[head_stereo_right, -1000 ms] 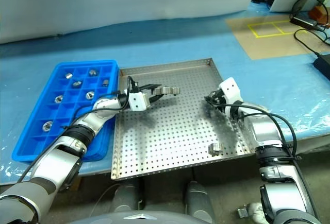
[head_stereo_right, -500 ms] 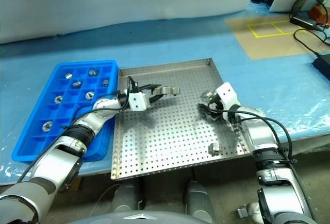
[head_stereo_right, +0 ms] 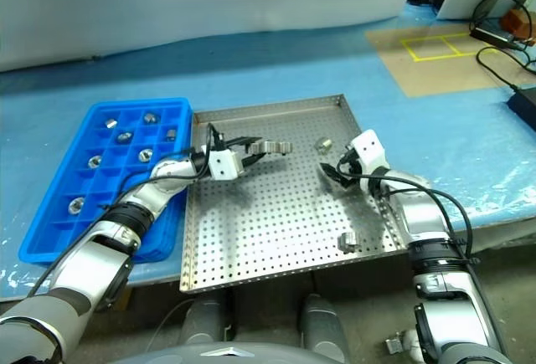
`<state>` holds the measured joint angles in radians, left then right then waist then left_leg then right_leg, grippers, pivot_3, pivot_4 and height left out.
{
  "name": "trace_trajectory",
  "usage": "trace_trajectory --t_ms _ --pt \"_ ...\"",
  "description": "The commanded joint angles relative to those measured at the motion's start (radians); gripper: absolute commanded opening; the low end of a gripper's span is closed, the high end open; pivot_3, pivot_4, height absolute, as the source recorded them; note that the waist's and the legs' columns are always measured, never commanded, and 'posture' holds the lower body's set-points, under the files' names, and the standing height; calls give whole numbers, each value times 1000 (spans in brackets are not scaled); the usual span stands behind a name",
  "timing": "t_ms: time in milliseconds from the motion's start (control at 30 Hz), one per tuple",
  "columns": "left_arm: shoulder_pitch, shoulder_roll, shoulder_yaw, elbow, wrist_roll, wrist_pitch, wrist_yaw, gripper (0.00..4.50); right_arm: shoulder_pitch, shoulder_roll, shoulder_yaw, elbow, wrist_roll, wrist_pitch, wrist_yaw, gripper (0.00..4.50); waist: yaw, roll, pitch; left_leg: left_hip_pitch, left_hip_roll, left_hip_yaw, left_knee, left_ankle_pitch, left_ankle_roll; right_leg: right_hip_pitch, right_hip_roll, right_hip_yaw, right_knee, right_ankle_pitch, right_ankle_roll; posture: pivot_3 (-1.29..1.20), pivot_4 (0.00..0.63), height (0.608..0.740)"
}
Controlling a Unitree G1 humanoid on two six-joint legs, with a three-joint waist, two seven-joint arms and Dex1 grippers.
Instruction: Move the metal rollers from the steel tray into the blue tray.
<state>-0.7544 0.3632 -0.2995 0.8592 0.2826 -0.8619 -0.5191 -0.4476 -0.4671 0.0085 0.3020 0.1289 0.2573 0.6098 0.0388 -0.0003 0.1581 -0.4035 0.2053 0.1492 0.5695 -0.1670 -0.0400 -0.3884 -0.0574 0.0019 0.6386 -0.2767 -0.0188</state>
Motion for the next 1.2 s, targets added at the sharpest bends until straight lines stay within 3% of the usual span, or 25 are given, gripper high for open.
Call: trace_trajectory --t_ms 33,133,333,567,1000,1200 --pt "-21 -18 9 -8 -13 -15 17 1383 -54 49 -15 11 -20 -53 -77 4467 0 0 0 0 0 0 0 0 0 0 0 0 0 0 0 -203 150 740" --pt "-23 -26 6 -3 -12 -18 15 1383 -106 115 1 74 -37 -79 -128 4467 0 0 0 0 0 0 0 0 0 0 0 0 0 0 0 -213 150 740" --pt "-39 -40 4 13 -10 -20 15 1383 -293 252 30 424 -125 -225 -268 4467 -1 1 1 -1 0 0 0 0 -1 -1 -1 0 1 0 0 -220 150 740" --pt "-38 -43 0 11 -9 -26 8 1383 -420 278 46 773 -214 -346 -434 4467 1 3 1 -1 0 2 0 0 0 -1 -2 0 1 0 0 -212 150 740" --pt "-40 -28 2 24 -9 -28 1 1383 -415 268 -4 789 -181 -406 -458 4467 1 3 1 -1 1 2 0 0 0 -1 -2 0 2 0 -1 -230 150 740" --pt "-54 -36 25 16 -28 -2 18 1383 -398 275 -33 649 -137 -372 -415 4467 1 4 2 -1 1 3 0 0 1 -1 -2 0 1 0 -1 -226 150 740"
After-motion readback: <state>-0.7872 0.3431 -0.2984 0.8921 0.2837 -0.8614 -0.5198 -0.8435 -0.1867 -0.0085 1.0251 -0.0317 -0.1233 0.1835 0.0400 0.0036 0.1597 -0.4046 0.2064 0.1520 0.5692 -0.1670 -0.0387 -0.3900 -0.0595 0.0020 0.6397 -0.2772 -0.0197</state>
